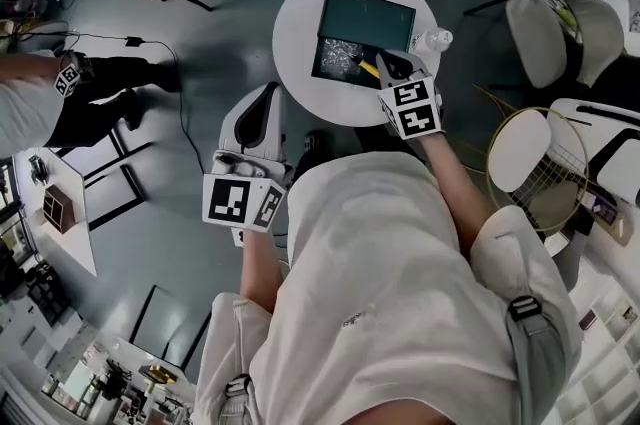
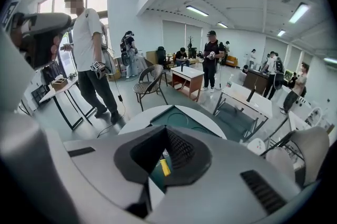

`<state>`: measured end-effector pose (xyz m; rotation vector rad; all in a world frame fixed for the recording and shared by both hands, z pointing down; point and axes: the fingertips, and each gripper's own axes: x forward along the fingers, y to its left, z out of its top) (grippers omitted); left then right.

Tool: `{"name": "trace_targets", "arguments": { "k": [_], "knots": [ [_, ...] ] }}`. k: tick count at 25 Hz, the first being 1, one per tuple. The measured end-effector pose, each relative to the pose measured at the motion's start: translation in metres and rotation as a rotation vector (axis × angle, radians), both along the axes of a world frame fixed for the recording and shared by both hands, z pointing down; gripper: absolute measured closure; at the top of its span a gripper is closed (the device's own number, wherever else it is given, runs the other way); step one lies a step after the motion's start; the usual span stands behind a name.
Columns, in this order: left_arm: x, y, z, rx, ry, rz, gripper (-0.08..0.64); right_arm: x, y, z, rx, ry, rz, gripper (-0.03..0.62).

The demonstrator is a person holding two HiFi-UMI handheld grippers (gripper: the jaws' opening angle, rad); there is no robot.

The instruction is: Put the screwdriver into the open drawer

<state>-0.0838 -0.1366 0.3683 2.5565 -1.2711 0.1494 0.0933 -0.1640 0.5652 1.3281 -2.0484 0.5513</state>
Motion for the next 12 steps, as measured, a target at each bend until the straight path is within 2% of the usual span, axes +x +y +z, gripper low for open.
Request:
{"name": "trace_targets", "arguments": {
  "k": [7,12],
  "knots": [
    [-0.029,0.013,-0.004,0.015,0.015,0.135,0.549,-0.024,0.050,-0.031,0.061,-0.058,0.139,0.586],
    [-0.049,0.035,-0.001,0.014,0.038,0.230,0.549,-0.050,0.093,-0.064,0.145,-0.121,0.230,0.586]
  ]
}}
